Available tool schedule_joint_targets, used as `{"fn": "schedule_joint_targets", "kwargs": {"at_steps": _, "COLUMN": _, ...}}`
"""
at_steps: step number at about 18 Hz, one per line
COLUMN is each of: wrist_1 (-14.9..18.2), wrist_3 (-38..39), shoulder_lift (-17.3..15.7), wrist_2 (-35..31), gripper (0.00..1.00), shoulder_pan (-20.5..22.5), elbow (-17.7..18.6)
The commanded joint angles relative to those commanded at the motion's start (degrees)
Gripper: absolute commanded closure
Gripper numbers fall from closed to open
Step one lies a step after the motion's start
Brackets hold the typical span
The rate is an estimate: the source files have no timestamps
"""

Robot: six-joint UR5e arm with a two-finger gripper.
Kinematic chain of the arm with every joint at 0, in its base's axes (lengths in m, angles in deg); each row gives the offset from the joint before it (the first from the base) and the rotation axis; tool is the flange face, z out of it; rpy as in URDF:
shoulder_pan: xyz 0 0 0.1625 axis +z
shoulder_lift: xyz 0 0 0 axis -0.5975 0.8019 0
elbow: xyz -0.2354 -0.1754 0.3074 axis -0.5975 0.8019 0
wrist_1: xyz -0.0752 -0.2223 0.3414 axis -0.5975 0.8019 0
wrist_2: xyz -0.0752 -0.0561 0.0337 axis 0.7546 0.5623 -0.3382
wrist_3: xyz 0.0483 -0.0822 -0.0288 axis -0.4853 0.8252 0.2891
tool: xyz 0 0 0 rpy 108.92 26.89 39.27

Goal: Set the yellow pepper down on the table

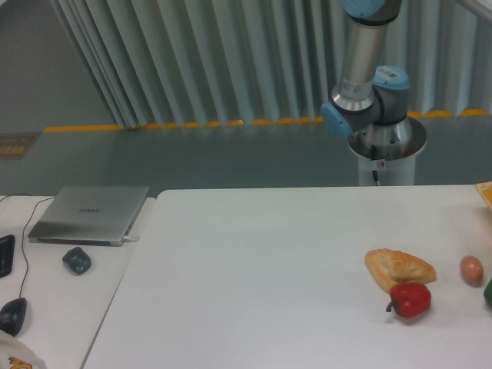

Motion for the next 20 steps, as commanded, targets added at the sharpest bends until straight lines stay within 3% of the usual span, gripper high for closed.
{"fn": "schedule_joint_targets", "kwargs": {"at_steps": 3, "wrist_1": 0.09, "wrist_3": -6.35, "shoulder_lift": 0.44, "wrist_2": -6.16, "gripper": 0.00, "shoulder_pan": -0.35, "elbow": 0.26}}
{"fn": "schedule_joint_targets", "kwargs": {"at_steps": 10, "wrist_1": 0.09, "wrist_3": -6.98, "shoulder_lift": -0.09, "wrist_2": -6.44, "gripper": 0.00, "shoulder_pan": -0.35, "elbow": 4.48}}
{"fn": "schedule_joint_targets", "kwargs": {"at_steps": 13, "wrist_1": 0.00, "wrist_3": -10.74, "shoulder_lift": -0.09, "wrist_2": -6.96, "gripper": 0.00, "shoulder_pan": -0.09, "elbow": 6.50}}
{"fn": "schedule_joint_targets", "kwargs": {"at_steps": 20, "wrist_1": 0.00, "wrist_3": -14.54, "shoulder_lift": 0.09, "wrist_2": -9.95, "gripper": 0.00, "shoulder_pan": 0.44, "elbow": 6.94}}
